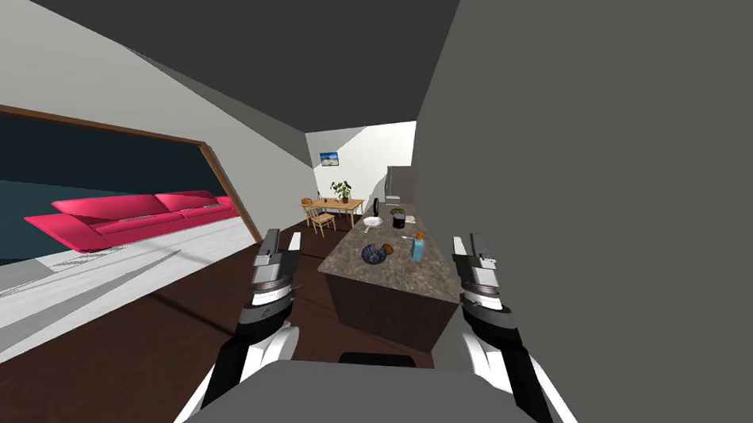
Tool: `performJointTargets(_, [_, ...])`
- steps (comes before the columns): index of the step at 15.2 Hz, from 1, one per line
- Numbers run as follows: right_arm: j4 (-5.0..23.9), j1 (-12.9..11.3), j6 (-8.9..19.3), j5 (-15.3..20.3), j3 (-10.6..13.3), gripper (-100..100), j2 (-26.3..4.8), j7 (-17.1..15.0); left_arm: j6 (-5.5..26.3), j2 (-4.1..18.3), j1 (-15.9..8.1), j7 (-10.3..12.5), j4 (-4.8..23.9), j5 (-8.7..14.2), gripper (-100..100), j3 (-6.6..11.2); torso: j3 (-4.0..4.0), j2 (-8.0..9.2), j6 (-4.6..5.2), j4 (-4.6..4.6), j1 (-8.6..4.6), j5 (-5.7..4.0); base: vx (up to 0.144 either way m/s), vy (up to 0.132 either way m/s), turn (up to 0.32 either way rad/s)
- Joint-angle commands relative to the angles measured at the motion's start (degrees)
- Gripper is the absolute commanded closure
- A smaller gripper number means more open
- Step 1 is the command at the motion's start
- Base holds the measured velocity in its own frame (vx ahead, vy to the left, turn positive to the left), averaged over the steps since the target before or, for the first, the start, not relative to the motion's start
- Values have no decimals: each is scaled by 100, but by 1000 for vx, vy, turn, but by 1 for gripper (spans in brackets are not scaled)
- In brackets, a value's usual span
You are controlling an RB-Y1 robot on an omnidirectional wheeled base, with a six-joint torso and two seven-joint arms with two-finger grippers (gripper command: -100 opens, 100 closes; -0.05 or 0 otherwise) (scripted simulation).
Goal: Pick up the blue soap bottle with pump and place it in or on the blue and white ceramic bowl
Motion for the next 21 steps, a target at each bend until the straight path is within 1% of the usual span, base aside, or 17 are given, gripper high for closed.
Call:
performJointTargets(1, [70,-28,40,53,-23,-100,-262,68,0,0,0,0,0,0,0,0,0,0,0,0,0,0,0,9,8])
performJointTargets(2, [70,-28,40,53,-23,-100,-262,68,0,0,0,0,0,0,0,0,0,0,0,0,1,0,1,14,9])
performJointTargets(5, [241,-99,140,184,-79,-100,-566,235,0,0,0,0,0,0,0,0,-1,-2,-1,0,5,1,5,23,10])
performJointTargets(8, [498,-205,292,381,-166,-100,-811,485,0,0,0,0,0,0,0,0,-1,-2,-1,-1,15,3,3,44,19])
performJointTargets(11, [827,-341,487,632,-277,-100,-1002,803,0,-1,0,0,0,0,0,-1,-4,-7,-1,-2,20,4,13,59,27])
performJointTargets(12, [827,-341,487,632,-277,-100,-1002,803,0,-1,0,0,0,0,0,-1,-4,-7,-1,-2,24,5,10,55,14])
performJointTargets(14, [1078,-446,636,823,-363,-100,-1104,1045,0,0,0,0,0,0,0,-1,-4,-6,-1,-2,20,4,11,44,23])
performJointTargets(15, [1078,-446,636,823,-363,-100,-1104,1045,0,0,0,0,0,0,0,0,-4,-7,-1,-2,19,4,17,39,18])
performJointTargets(18, [1490,-622,881,1138,-505,-100,-1222,1439,0,0,0,0,0,0,0,0,-5,-9,-1,-2,17,3,17,48,30])
performJointTargets(19, [1490,-622,881,1138,-505,-100,-1222,1443,0,-1,0,0,0,0,0,-1,-6,-10,-1,-2,21,4,16,60,22])
performJointTargets(20, [1634,-684,968,1248,-555,-100,-1253,1582,0,-1,0,0,0,0,0,-1,-5,-9,0,-2,23,5,12,54,21])
performJointTargets(21, [1634,-684,968,1248,-555,-100,-1253,1582,0,-1,0,0,0,0,0,-1,-5,-8,-1,-2,23,5,7,45,16])
